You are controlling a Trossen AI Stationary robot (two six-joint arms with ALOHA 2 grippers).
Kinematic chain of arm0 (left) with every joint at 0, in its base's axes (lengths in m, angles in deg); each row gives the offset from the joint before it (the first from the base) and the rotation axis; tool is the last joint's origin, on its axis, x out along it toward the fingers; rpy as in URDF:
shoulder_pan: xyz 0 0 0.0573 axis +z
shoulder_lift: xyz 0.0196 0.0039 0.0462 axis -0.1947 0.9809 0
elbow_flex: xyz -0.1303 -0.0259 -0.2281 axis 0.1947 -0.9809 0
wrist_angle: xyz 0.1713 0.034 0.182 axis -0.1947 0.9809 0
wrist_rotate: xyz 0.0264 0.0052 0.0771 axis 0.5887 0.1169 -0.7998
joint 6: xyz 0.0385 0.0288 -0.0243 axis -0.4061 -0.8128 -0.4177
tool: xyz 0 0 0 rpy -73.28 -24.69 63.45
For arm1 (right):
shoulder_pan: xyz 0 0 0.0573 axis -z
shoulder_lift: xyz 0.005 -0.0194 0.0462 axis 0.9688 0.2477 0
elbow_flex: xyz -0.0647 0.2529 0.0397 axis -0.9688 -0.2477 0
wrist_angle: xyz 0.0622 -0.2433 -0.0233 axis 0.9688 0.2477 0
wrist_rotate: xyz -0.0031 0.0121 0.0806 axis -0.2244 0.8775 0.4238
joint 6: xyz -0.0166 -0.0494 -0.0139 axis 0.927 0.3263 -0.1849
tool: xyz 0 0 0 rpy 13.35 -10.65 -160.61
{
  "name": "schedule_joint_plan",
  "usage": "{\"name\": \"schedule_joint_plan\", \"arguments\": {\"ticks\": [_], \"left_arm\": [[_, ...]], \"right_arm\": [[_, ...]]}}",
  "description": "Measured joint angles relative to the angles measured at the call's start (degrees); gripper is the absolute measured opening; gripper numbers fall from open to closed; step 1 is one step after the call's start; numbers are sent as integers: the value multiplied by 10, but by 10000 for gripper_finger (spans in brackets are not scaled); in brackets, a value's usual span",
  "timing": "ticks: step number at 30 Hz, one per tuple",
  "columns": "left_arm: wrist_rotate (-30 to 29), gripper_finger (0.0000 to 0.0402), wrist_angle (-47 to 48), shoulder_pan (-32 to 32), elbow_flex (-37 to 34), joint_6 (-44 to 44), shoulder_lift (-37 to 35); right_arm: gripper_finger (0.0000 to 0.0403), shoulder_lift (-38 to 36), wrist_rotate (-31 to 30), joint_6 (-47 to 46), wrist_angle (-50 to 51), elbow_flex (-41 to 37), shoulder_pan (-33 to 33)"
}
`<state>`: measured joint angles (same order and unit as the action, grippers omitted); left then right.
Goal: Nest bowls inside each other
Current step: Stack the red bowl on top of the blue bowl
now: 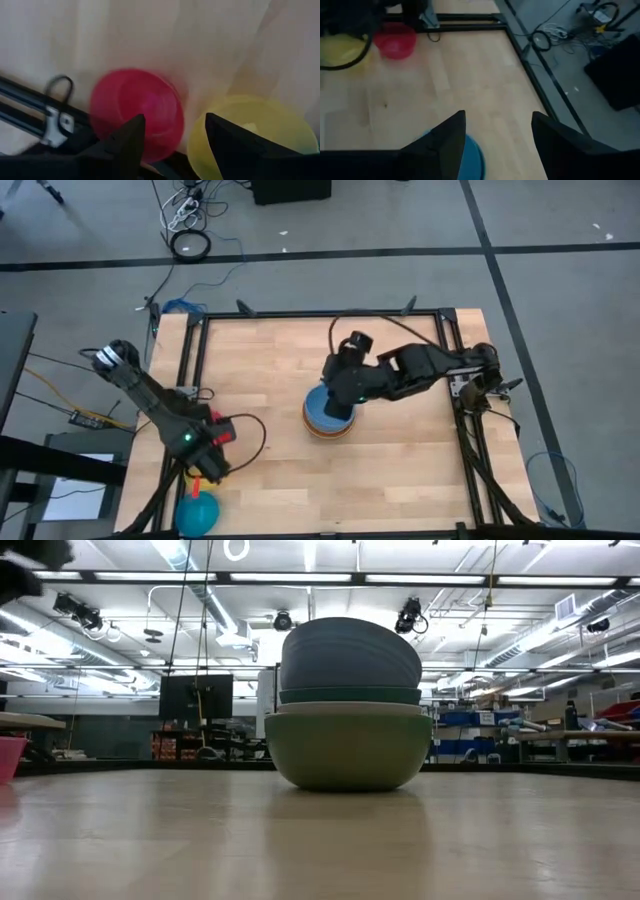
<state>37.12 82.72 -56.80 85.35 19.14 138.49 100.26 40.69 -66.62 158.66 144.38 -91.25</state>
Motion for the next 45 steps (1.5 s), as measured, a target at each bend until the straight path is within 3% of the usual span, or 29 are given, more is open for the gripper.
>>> {"name": "schedule_joint_plan", "arguments": {"ticks": [6, 16, 20, 23, 25, 33, 40, 45], "left_arm": [[24, 218, -46, -38, -70, 64, 1], [25, 209, -167, -30, -181, 85, -1], [27, 159, -192, -18, -202, 83, -1], [19, 70, -186, -11, -203, 67, -1], [6, 20, -180, -6, -193, 51, -1], [-72, 5, -70, 28, -102, -22, -1], [-188, 3, -145, 66, 38, -244, -1], [-230, 2, -164, 127, 108, -405, -1]], "right_arm": [[211, -19, -24, -22, 13, -2, -5], [202, -19, -40, -29, 10, -3, -12], [199, -19, -50, -29, 8, -3, -12], [197, -19, -52, -29, 8, -3, -12], [196, -19, -53, -29, 8, -3, -12], [196, -18, -69, -29, 13, 3, -12], [191, -40, -98, -59, 69, 9, -16], [185, -62, -108, -104, 99, 10, -28]]}}
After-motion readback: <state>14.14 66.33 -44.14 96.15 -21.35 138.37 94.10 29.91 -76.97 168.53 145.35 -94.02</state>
